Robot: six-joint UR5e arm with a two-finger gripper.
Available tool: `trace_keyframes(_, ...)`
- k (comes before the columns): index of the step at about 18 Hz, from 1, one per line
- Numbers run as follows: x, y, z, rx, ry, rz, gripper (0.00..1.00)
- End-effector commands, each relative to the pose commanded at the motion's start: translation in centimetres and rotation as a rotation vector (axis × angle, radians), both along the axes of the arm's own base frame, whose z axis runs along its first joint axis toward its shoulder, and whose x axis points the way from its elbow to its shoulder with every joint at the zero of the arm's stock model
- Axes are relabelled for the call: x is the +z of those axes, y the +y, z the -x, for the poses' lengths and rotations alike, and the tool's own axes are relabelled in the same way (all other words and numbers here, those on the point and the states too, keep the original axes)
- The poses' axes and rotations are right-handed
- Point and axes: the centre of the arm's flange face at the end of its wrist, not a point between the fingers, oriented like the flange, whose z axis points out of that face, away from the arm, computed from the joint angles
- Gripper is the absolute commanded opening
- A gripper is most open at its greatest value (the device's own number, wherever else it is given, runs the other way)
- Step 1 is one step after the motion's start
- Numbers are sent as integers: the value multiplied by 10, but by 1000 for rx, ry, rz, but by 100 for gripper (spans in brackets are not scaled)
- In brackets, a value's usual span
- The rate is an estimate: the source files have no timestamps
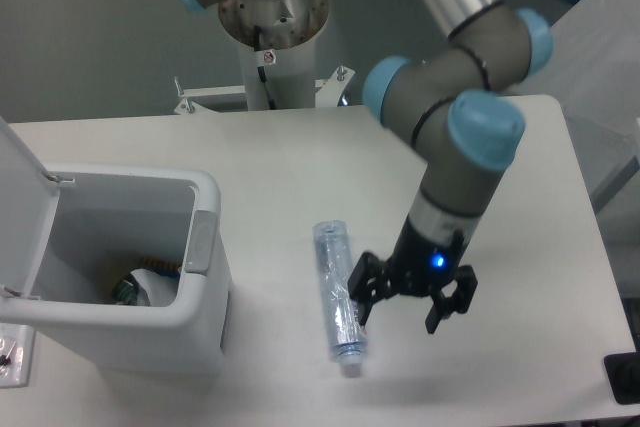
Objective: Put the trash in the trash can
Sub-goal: 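Move the open gripper over the clear plastic water bottle, then lower the gripper around the bottle's cap end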
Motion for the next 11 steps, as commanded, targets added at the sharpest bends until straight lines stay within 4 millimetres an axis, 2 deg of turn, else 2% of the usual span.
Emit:
trace_keyframes(4,-24,15,-13,-21,-24,101,100)
trace_keyframes(6,-36,21,-11,7,-20,135,100)
trace_keyframes(8,-50,42,-20,27,-9,198,100)
trace_keyframes(11,-71,55,-31,29,-46,299,100)
